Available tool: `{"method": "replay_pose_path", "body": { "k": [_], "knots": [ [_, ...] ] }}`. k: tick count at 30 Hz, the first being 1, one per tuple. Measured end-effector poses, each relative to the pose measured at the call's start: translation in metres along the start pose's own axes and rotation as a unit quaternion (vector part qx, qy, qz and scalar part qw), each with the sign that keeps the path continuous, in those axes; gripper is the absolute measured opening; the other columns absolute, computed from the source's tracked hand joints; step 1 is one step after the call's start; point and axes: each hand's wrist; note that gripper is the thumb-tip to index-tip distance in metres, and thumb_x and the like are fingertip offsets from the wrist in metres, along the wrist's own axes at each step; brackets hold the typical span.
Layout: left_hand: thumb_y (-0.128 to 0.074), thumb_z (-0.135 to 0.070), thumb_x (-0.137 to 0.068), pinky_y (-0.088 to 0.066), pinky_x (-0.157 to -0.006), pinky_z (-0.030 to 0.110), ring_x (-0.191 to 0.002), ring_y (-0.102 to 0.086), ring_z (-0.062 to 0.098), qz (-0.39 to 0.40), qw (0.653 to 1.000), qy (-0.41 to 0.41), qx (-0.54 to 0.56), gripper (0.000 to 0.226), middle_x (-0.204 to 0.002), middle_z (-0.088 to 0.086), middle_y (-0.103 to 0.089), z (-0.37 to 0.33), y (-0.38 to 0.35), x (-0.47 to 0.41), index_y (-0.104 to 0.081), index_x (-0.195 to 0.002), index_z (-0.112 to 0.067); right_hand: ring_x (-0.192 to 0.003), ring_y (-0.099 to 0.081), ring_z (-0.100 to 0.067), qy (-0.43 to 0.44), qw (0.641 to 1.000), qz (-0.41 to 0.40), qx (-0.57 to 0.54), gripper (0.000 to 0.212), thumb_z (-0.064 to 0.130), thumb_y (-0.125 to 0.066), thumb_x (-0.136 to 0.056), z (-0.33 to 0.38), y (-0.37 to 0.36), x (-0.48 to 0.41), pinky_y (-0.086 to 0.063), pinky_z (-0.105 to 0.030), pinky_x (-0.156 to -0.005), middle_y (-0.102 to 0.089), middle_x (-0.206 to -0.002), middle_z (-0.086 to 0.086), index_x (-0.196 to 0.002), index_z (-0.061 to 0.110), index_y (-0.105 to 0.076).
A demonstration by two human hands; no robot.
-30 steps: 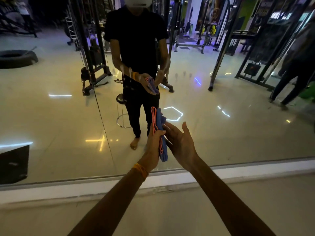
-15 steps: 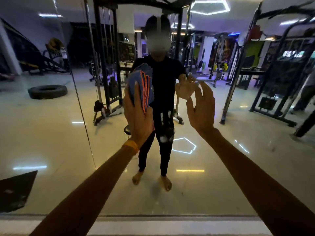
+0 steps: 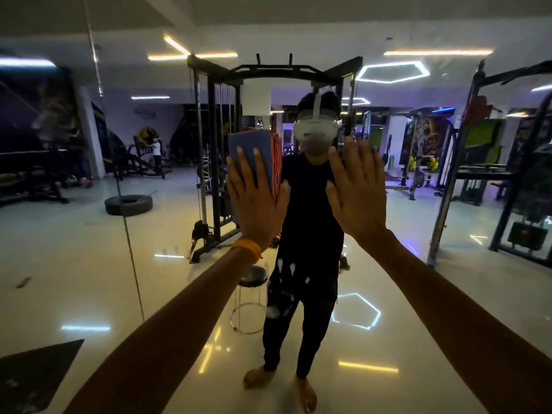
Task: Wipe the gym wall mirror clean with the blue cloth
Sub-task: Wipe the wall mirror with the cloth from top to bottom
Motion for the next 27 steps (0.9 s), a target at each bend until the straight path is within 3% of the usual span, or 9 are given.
{"method": "replay_pose_path", "body": {
  "k": [8, 10, 13, 16, 18, 20, 23, 24, 27],
  "knots": [
    [-0.023, -0.05, -0.11, -0.007, -0.13, 0.053, -0.16, -0.004, 0.03, -0.007, 0.98, -0.19, -0.065, 0.071, -0.172, 0.019, -0.012, 0.019, -0.009, -0.006, -0.011, -0.163, -0.005, -0.159, -0.006, -0.034, 0.032, 0.998, -0.045, 0.034, 0.063, 0.043, -0.038, -0.108, -0.009, -0.017, 0.004, -0.009, -0.055, -0.128, -0.014, -0.171, -0.014, -0.163, 0.015, -0.025],
    [-0.026, -0.047, -0.109, -0.005, -0.13, 0.051, -0.16, -0.007, 0.033, -0.037, 0.984, -0.161, -0.068, 0.071, -0.172, 0.018, -0.011, 0.024, -0.004, -0.032, -0.014, -0.163, -0.003, -0.159, -0.007, -0.032, 0.034, 0.997, -0.06, 0.03, 0.065, 0.042, -0.044, -0.106, -0.01, -0.018, 0.005, -0.006, -0.053, -0.128, -0.016, -0.171, -0.013, -0.163, 0.015, -0.028],
    [-0.026, -0.045, -0.108, -0.008, -0.129, 0.054, -0.158, -0.014, 0.038, -0.106, 0.993, -0.031, -0.037, 0.07, -0.17, 0.021, -0.017, 0.001, 0.002, -0.065, -0.02, -0.162, -0.002, -0.157, -0.016, -0.034, 0.024, 0.996, -0.084, 0.016, 0.063, 0.041, -0.048, -0.104, -0.008, -0.017, 0.002, -0.01, -0.052, -0.127, -0.027, -0.168, -0.014, -0.16, 0.015, -0.037],
    [-0.026, -0.044, -0.11, -0.006, -0.13, 0.053, -0.159, -0.01, 0.034, -0.068, 0.971, -0.209, -0.096, 0.065, -0.171, 0.017, -0.014, -0.024, -0.011, -0.052, -0.013, -0.164, -0.009, -0.142, -0.037, -0.037, 0.055, 0.994, -0.084, -0.031, 0.052, 0.039, -0.047, -0.101, -0.013, 0.0, -0.021, -0.028, -0.057, -0.118, -0.049, -0.152, -0.019, -0.147, 0.013, -0.051],
    [-0.037, -0.042, -0.11, -0.004, -0.13, 0.053, -0.16, -0.004, 0.03, -0.039, 0.946, -0.301, -0.113, 0.067, -0.172, 0.014, -0.01, -0.012, -0.011, -0.056, -0.008, -0.164, -0.014, -0.138, -0.042, -0.038, 0.053, 0.995, -0.08, -0.036, 0.048, 0.038, -0.046, -0.102, -0.025, 0.013, -0.046, -0.035, -0.059, -0.113, -0.05, -0.148, -0.018, -0.143, 0.014, -0.052],
    [-0.043, -0.045, -0.108, -0.008, -0.128, 0.059, -0.16, -0.005, 0.033, -0.07, 0.961, -0.238, -0.123, 0.073, -0.173, 0.015, -0.009, 0.006, -0.001, -0.086, -0.01, -0.165, -0.012, -0.145, -0.036, -0.037, 0.005, 0.997, -0.075, -0.028, 0.052, 0.041, -0.041, -0.104, -0.04, 0.023, -0.069, -0.029, -0.058, -0.118, -0.043, -0.156, -0.015, -0.149, 0.016, -0.047],
    [-0.024, -0.047, -0.109, -0.011, -0.127, 0.061, -0.159, -0.009, 0.037, -0.144, 0.987, 0.049, -0.06, 0.067, -0.172, 0.016, -0.013, 0.004, 0.026, -0.132, -0.015, -0.165, -0.01, -0.149, -0.032, -0.037, -0.013, 0.998, -0.056, -0.022, 0.057, 0.046, -0.034, -0.104, -0.051, 0.027, -0.084, -0.026, -0.059, -0.119, -0.039, -0.159, -0.014, -0.151, 0.017, -0.045],
    [-0.021, -0.047, -0.108, -0.009, -0.127, 0.061, -0.159, -0.01, 0.037, -0.151, 0.985, 0.066, -0.054, 0.068, -0.172, 0.017, -0.013, -0.008, 0.028, -0.132, -0.015, -0.164, -0.01, -0.148, -0.033, -0.038, -0.001, 0.998, -0.055, -0.02, 0.058, 0.048, -0.031, -0.105, -0.052, 0.026, -0.084, -0.027, -0.061, -0.118, -0.04, -0.158, -0.015, -0.151, 0.016, -0.046],
    [-0.024, -0.044, -0.11, -0.002, -0.129, 0.056, -0.16, -0.004, 0.034, -0.087, 0.98, -0.165, -0.073, 0.066, -0.173, 0.014, -0.006, -0.041, 0.003, -0.096, -0.004, -0.165, -0.015, -0.147, -0.035, -0.042, 0.02, 0.997, -0.067, -0.033, 0.056, 0.049, -0.032, -0.106, -0.05, 0.026, -0.086, -0.027, -0.065, -0.118, -0.042, -0.156, -0.018, -0.148, 0.016, -0.046]
  ]
}}
Point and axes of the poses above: each hand's wrist, its own x-axis away from the middle knuckle, its own y-axis out of the back of the hand, z = x × y
